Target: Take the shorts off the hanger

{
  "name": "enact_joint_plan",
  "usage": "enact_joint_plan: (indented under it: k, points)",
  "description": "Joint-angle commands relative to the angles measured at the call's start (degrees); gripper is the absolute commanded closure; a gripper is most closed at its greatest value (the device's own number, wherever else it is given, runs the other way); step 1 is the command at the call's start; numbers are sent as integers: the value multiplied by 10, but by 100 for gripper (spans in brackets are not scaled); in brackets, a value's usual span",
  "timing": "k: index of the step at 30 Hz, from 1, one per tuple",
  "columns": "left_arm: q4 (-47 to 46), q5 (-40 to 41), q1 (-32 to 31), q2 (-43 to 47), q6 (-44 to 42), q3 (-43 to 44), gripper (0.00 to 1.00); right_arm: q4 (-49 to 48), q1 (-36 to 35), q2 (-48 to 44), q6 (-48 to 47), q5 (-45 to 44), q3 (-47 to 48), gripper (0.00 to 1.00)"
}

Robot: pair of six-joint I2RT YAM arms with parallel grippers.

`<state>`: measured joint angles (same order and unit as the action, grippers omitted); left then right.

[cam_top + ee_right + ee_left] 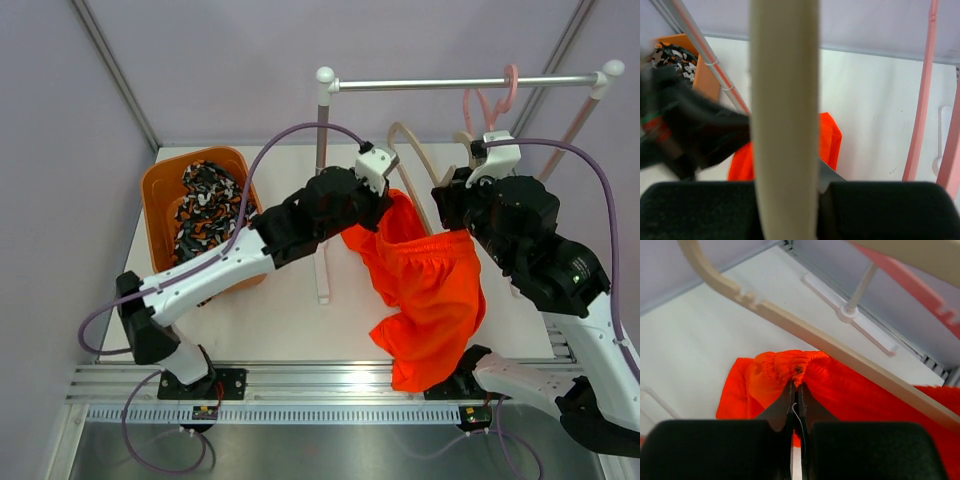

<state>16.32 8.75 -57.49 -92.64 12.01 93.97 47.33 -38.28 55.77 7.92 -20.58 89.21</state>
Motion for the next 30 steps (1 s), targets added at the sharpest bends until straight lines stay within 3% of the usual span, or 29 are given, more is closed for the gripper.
enact_joint_plan:
  k: [1, 6, 10, 17, 24, 28, 30]
  points:
    - [-24, -40, -67, 87, -138, -18, 100, -62, 0, 6, 5, -41, 6, 100]
    - [56, -53, -175, 114, -232, -17, 100, -88, 0, 32, 11, -46, 9, 100]
    - [110, -151, -202, 144, -236, -20, 100, -105, 0, 54, 11, -63, 24, 100]
    - [150, -149, -241, 202, -244, -27, 100, -115, 0, 81, 0, -90, 66, 100]
    - [66, 111, -242, 298, -272, -31, 100, -109, 0, 86, -4, -96, 74, 100]
    - [-5, 289, -242, 309, -368, 22, 100, -102, -1, 85, -4, -97, 76, 100]
    - [-57, 319, -242, 308, -435, 58, 100, -95, 0, 85, -5, -98, 79, 100]
